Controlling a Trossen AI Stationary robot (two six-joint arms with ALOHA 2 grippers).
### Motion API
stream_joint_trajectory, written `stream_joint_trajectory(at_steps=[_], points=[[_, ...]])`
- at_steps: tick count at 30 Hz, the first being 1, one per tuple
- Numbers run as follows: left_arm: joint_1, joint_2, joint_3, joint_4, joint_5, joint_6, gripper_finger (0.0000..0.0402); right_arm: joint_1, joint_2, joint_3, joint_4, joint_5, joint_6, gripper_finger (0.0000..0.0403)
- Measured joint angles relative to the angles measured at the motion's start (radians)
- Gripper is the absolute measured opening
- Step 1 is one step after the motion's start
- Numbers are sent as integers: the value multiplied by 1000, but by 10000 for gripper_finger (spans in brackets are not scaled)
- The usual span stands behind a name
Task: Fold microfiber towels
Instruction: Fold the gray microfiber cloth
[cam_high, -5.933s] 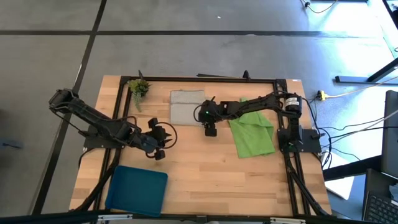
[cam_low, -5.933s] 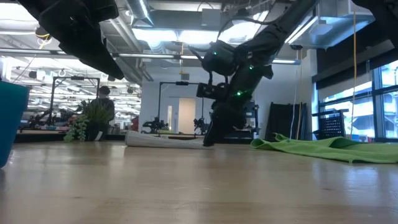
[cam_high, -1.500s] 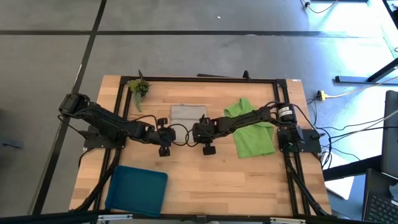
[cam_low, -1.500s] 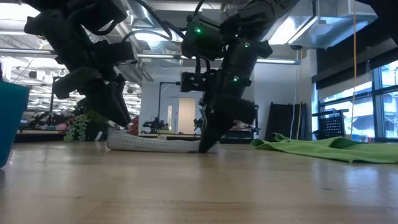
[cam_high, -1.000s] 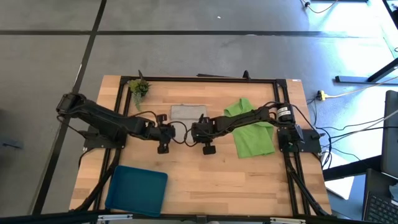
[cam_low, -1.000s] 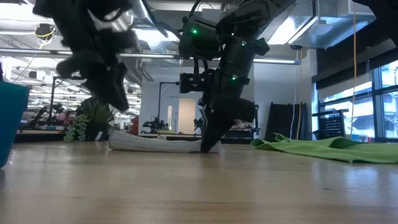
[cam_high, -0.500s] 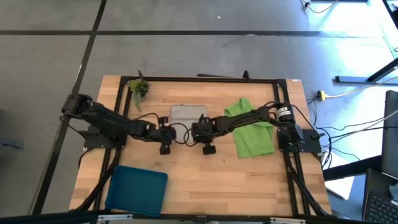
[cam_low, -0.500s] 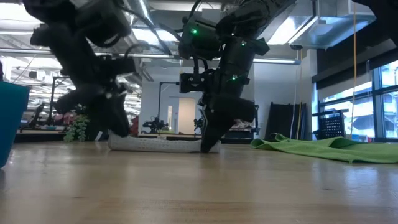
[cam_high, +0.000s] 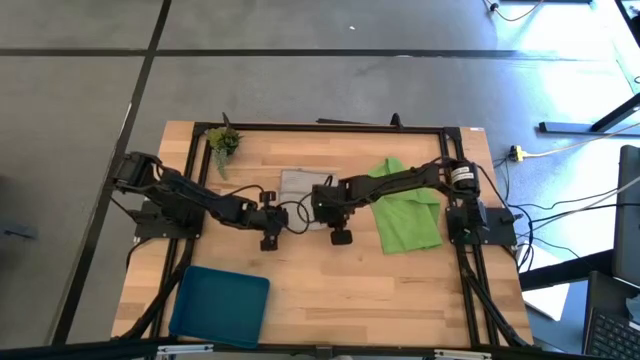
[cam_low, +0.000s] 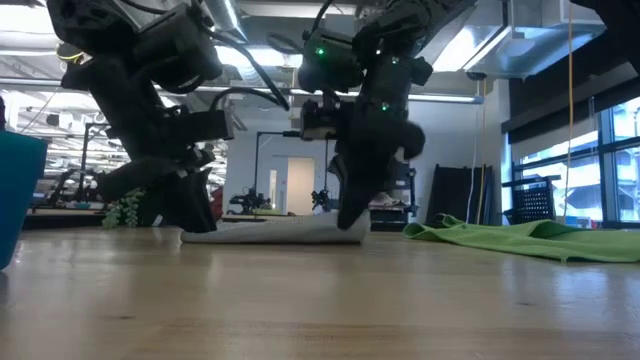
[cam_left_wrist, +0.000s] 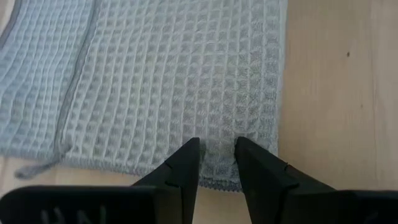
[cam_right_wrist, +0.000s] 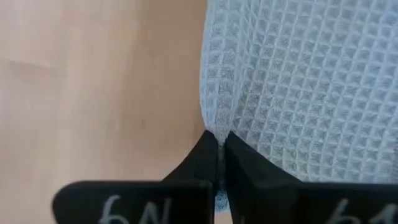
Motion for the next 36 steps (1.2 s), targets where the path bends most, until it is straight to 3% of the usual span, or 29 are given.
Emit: stream_joint_trajectory(at_steps=[7,13,24,36], points=[[0,-6,-3,1,7,59,103,-97,-6,7,-2,-250,42,14],[0,-5,-5,15,9,105,103,-176,-6,7,18,-367,98,14],[0,-5,-5,19,19,137,103,-261,-4,8,105,-390,229,14],[1,-4,-5,22,33,158,103,-291,-2,8,192,-376,255,14]])
